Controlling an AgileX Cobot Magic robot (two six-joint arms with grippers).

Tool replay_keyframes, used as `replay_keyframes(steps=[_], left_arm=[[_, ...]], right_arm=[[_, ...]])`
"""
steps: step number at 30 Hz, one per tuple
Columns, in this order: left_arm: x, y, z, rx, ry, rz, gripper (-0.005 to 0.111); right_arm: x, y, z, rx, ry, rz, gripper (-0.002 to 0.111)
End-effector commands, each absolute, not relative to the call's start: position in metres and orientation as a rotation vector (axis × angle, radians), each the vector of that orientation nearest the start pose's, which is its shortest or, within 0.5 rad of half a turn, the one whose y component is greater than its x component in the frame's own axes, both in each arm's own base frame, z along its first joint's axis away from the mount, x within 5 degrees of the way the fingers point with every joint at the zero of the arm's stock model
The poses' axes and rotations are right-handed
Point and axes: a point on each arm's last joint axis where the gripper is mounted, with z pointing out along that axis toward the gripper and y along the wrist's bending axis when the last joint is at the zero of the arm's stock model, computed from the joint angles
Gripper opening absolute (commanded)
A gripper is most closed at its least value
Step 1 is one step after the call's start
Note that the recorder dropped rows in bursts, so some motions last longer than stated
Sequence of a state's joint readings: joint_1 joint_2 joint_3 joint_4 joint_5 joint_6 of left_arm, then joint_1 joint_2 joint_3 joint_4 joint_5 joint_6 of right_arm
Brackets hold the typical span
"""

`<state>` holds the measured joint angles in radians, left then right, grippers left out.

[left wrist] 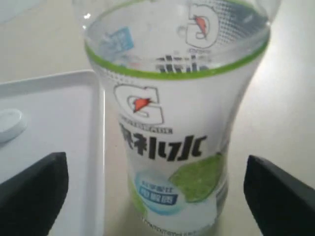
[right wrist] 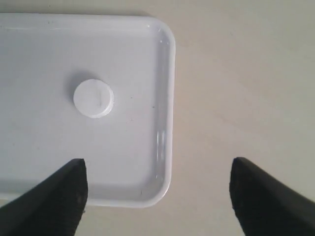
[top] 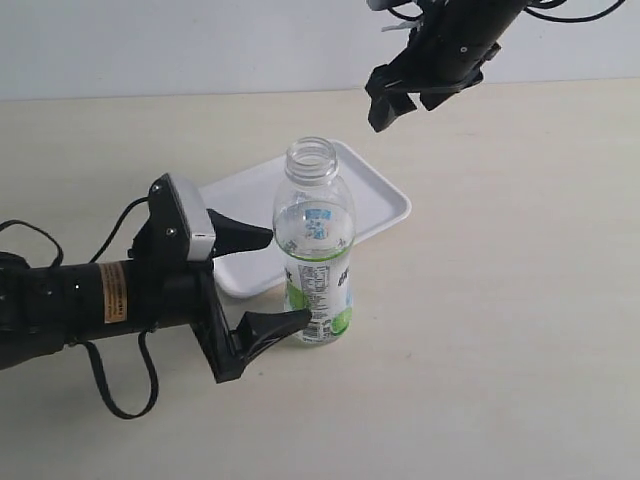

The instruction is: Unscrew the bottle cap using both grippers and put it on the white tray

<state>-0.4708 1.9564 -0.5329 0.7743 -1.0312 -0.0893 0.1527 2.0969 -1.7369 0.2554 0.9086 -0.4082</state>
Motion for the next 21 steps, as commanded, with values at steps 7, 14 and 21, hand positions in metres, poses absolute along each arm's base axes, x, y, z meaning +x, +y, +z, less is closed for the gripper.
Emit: replay_keyframes(steps=[7,14,21], left_arm=[[0.204,-0.16,0.121,1.206,1.645,-0.63,0.073],[0.186,-0.148,0.14,1.216,1.637,-0.566,0.021],[0.179,-0.139,0.16,1.079,1.643,-0.561,0.0]], right_arm=[[0.425,0.084,0.256,-0.475,2.696,0.301,0.052],[0.395,0.081,0.277,-0.438,2.68,0.334,0.014],[0.351,0.076,0.299,-0.402,2.607,0.342,0.0]])
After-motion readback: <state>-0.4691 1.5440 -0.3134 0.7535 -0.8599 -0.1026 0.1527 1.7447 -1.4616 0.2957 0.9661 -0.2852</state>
